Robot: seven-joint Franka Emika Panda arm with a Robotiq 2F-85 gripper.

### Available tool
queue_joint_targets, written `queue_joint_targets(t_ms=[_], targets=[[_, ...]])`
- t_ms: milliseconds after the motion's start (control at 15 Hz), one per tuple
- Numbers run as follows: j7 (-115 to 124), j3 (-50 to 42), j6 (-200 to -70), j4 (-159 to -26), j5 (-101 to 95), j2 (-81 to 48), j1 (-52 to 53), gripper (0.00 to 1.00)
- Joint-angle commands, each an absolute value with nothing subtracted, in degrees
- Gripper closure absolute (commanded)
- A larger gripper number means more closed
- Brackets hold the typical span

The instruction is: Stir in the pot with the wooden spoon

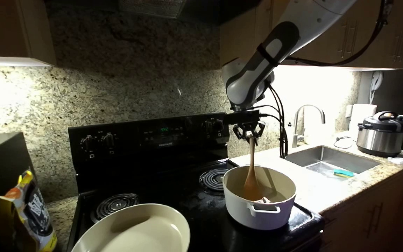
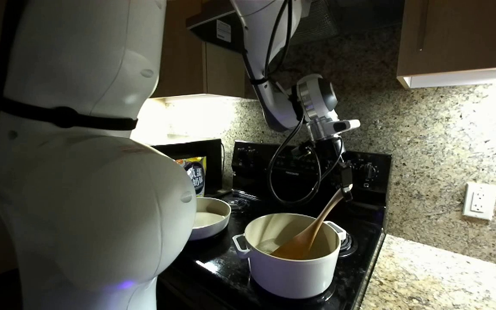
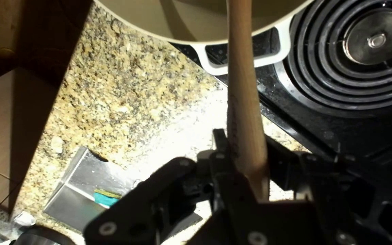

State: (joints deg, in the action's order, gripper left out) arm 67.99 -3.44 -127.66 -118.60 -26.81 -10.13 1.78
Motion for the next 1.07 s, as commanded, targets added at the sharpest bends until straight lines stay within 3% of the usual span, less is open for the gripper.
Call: queue_joint_targets(t_ms=[0,1000], targets=[[65.66,-4.37,-127.85,-117.07,-25.89,-10.57,1.14,0.92],[65.43,-4.47,-129.05,-121.08,-21.56,-10.35,1.02,0.92]])
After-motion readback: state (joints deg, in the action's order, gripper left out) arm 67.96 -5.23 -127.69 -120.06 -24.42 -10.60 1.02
